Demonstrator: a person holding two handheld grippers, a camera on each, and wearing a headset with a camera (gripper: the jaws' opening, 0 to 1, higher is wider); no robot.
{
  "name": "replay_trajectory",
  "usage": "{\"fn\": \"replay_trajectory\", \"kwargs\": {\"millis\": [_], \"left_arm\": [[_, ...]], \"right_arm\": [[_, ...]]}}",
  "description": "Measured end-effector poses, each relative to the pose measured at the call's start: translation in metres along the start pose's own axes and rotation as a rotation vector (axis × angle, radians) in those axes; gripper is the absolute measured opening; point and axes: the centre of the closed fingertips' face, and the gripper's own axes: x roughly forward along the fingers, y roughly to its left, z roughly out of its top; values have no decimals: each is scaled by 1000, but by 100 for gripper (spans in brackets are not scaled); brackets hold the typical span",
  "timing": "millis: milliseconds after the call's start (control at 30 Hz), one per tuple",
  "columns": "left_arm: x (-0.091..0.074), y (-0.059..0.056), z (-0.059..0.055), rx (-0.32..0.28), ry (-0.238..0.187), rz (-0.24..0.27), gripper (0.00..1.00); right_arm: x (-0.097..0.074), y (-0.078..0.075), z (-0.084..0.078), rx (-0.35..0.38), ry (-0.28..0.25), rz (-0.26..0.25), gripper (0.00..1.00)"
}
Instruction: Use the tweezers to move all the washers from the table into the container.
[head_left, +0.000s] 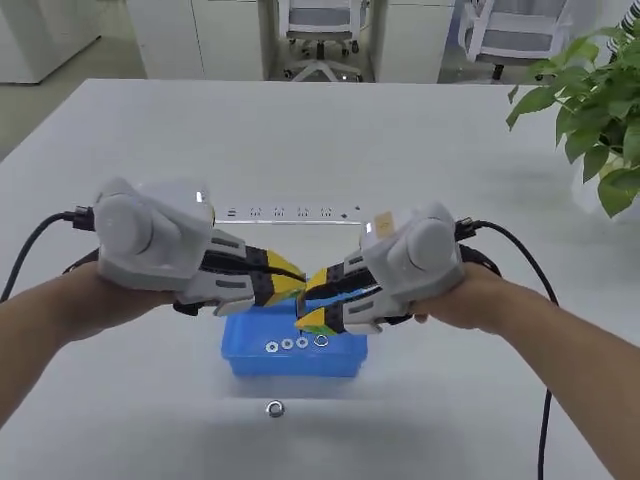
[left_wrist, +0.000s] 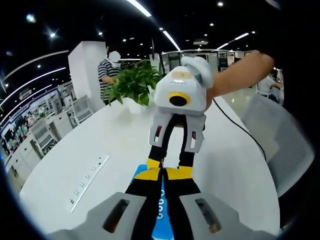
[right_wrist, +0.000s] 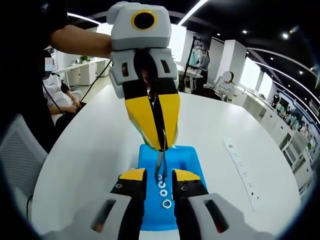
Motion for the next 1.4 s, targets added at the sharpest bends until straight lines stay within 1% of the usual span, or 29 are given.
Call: {"fn": "replay_trajectory", "kwargs": {"millis": [133,200,333,433,500,600,733,833,1000,1133,1233,1333,1400], "left_arm": [[-6,-9,1,-3,-1,0,5],[-9,-12,1,-6,-1,0,5],[-16,-18,0,-12,-2,5,5],[-20,-22,-2,-15,-2,6,5],[-23,-24,-3,-19,-4,9,5],[-27,-26,-3,-28,-12,15,5],[-30,-28,-3,-25,-13,25,5],[-34,-30,-1,-28,-19,24,5],[-38,-35,-2,-28,-19,22,5],[-41,-41,-7,-34,-18,16,5],[-41,-45,-12,-38,-13,16,5],[-41,-47,-17,-42,-14,23,5],[-41,-50,-20,-47,-11,19,5]], "right_arm": [[-5,8,1,15,0,-13,27],[-7,11,1,23,0,-18,29],[-13,17,2,43,-1,-37,34],[-15,21,1,50,2,-45,36],[-17,24,0,65,10,-50,41],[-20,28,-2,70,14,-55,43],[-24,33,-6,94,22,-74,51],[-28,36,-8,98,27,-81,53],[-35,41,-13,114,29,-106,59],[-39,48,-20,137,45,-119,65],[-41,51,-24,161,47,-129,70],[-43,54,-30,182,56,-145,77],[-44,56,-32,193,56,-150,79]]}}
